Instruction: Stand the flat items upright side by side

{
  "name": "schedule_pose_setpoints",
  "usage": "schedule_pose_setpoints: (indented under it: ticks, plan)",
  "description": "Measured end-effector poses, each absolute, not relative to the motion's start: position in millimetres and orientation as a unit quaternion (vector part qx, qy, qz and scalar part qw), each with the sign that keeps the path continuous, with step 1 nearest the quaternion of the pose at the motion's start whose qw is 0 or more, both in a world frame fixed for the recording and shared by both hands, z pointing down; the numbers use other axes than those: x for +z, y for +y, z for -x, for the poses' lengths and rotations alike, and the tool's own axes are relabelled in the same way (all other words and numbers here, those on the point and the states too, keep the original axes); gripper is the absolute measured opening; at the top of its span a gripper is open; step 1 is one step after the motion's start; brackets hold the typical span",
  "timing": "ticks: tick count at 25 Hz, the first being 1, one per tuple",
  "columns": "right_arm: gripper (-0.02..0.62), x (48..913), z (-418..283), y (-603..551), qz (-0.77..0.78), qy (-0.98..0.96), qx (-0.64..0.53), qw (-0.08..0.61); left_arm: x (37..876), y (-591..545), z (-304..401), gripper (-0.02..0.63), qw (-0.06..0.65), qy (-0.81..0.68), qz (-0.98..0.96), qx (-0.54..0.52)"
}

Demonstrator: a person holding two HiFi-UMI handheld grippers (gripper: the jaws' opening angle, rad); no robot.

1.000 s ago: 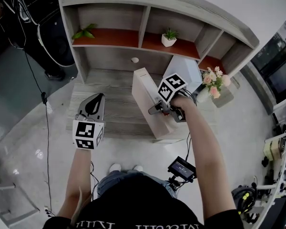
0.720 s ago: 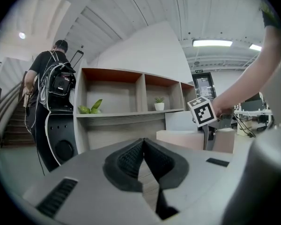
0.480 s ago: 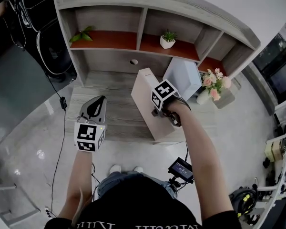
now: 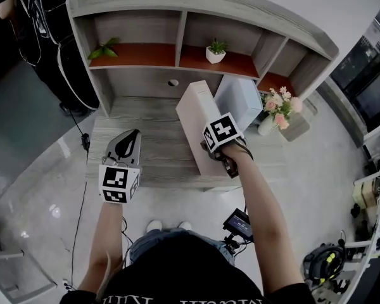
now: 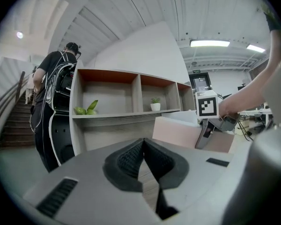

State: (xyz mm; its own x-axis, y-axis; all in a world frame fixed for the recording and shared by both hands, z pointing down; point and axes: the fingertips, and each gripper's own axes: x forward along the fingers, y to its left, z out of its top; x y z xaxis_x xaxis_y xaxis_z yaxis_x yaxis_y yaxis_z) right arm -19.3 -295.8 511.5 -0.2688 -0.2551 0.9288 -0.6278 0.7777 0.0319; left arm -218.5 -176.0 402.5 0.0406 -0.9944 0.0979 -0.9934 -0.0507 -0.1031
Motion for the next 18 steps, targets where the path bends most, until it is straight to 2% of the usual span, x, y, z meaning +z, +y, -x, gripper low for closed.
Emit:
schedule_pose_setpoints:
  ticks: [18]
  plan:
    - [0.296, 492.8, -2.0, -303.6, -0.46, -0.824, 0.113, 0.31, 403.4, -165.0, 194.4, 0.011, 0.009, 0.667, 0.74, -0.086]
